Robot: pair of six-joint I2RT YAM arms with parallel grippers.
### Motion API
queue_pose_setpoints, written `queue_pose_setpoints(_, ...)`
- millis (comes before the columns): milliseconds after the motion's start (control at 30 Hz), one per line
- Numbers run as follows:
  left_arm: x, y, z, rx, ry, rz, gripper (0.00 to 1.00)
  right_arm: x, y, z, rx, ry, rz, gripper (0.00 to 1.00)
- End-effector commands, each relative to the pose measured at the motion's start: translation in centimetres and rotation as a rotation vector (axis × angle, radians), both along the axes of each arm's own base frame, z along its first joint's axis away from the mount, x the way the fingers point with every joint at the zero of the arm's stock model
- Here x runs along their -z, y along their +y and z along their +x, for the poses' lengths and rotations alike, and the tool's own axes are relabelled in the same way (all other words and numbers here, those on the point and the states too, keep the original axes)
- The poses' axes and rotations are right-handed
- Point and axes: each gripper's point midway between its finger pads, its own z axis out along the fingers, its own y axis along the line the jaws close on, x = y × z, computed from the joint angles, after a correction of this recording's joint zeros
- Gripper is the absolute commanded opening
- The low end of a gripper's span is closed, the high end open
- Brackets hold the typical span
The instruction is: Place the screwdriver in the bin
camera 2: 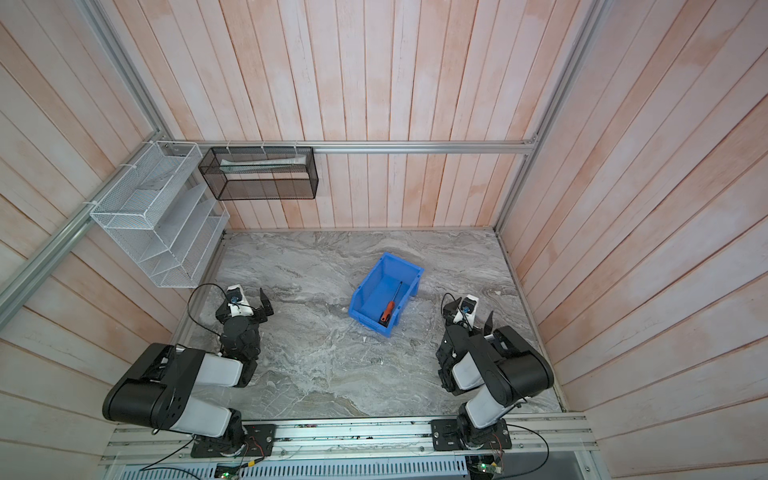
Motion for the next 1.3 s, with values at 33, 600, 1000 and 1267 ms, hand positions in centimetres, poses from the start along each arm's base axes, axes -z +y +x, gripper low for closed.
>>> queue_pose_setpoints(33,-1.1,-1.0,-0.3,0.091,-0.054,0.015,1.00,-4.3,1.0,0.0,-0.023,-0.172,-0.018,0.98)
queue_pose_setpoints(600,1.1,-1.2,2.5,0.196,0.052,-0.033,1.00,-1.6,1.1,4.7,-0.106,0.000,0.049,0.98)
queue_pose_setpoints(1000,1.3,-1.1,2.8,0.206,0.066,-0.049,1.00,-1.7,0.4,4.4,-0.167,-0.033,0.112,0.98)
queue_pose_setpoints(1267,1.3,-1.0,2.9,0.206,0.066,-0.049,1.00,-0.2,0.6,5.2,-0.297,-0.010,0.156,0.98)
